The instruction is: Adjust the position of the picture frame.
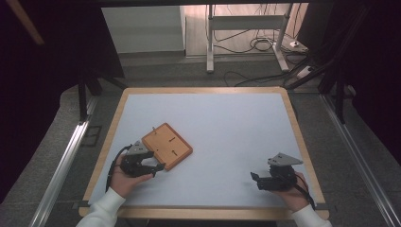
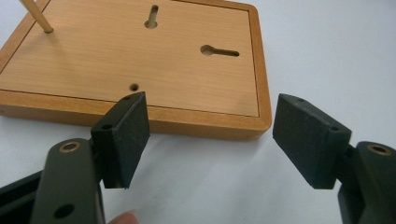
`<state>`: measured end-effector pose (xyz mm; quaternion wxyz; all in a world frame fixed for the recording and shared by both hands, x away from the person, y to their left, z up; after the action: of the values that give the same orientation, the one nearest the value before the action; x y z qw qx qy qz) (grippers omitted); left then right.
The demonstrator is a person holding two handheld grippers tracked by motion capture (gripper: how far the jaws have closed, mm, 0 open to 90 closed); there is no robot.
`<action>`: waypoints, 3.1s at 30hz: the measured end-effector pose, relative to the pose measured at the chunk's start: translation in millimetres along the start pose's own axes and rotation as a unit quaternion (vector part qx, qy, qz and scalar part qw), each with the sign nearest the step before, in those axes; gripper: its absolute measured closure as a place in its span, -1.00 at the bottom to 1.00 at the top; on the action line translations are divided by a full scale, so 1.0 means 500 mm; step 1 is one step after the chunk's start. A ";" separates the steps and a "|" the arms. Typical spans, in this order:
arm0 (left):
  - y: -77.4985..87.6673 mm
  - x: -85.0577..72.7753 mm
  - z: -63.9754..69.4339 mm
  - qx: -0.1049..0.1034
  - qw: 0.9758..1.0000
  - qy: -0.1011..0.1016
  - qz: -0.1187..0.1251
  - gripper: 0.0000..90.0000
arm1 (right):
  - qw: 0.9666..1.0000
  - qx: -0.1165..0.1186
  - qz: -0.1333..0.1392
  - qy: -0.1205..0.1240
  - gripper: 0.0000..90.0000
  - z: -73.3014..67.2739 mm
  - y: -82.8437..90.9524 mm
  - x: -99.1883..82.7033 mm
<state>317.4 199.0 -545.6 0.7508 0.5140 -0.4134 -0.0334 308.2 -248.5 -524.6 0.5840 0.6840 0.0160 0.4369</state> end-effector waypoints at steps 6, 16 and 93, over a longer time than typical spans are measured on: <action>0.001 0.002 0.002 0.001 1.000 -0.002 0.001 -0.41 | 1.000 0.005 -0.003 0.005 -0.68 -0.005 -0.001 -0.003; 0.005 0.003 0.003 0.002 1.000 -0.004 0.005 -0.41 | 1.000 0.008 -0.005 0.013 -0.68 -0.015 -0.004 -0.001; -0.025 0.107 -0.121 0.072 0.996 0.040 -0.013 -0.35 | 1.000 0.005 0.019 0.013 -0.67 -0.014 0.003 -0.002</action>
<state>397.1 212.8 -532.0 0.7271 0.5734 -0.3775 0.0072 302.5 -244.1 -524.6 0.5721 0.6812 0.0126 0.4566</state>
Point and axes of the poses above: each handheld gripper's, and its own axes: y roughly backward along the jaws, x roughly out of its top, z roughly to its right, the point moved 3 cm from there along -y, roughly forward along the jaws, and after that the axes turned 13 degrees about -z, right-handed, at the moved point
